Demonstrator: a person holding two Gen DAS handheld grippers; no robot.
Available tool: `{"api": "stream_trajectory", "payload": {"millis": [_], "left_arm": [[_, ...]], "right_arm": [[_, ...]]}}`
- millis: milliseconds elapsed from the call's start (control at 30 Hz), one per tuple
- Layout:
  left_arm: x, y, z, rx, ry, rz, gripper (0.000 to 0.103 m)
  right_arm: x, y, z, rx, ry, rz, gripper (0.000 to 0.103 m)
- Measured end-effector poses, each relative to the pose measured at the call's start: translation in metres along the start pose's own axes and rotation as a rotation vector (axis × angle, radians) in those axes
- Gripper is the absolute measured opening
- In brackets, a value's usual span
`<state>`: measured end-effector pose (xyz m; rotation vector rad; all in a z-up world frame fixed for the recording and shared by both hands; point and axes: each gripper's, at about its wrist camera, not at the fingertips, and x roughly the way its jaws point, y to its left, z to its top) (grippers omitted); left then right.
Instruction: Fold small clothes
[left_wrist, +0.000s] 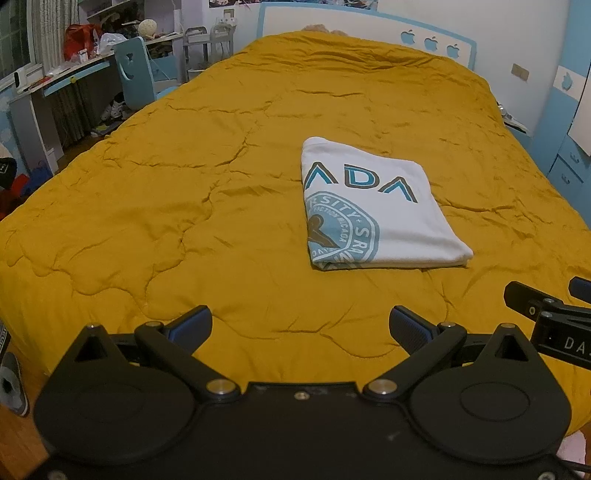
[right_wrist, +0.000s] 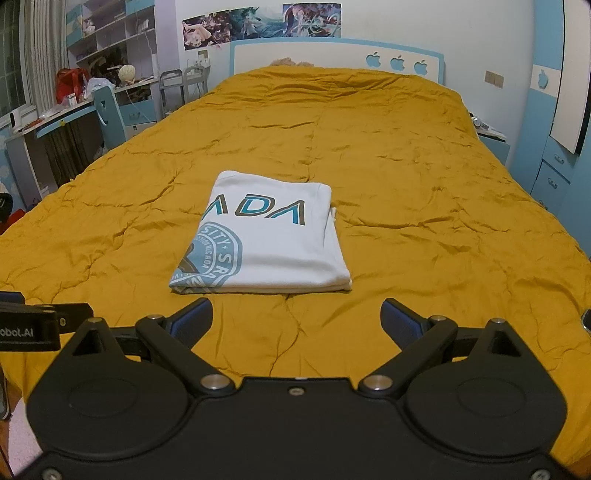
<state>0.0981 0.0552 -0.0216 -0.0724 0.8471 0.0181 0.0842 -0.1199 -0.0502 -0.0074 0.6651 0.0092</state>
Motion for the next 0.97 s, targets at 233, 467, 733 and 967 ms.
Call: {"api": "stream_trajectory", "payload": {"millis": [233,467,733,967], "left_arm": [[0.0015,0.0001,0.0000,0.002,-0.001,-0.003,0.103],[0.0027,-0.0006,-0.0006,0.003,0.003,-0.003,0.103],[0.0023,-0.0029,-0.0017,0.014,-0.015,-0.008,0.103],[0.0029,-0.0005,0.0010,0.005,0.004,-0.009,0.103]], "right_arm": [[0.0004,0.0024,-0.0007,-0.005,0.005,-0.001,0.099],[0.0006,0.0028,-0.0002,-0.008,0.007,0.001,0.099],[0.0012,0.0032,0.0005,-0.011,0.009,0.002,0.099],[0.0018,0.0028,0.0004,-0.015,0.011,0.003,0.099]]}}
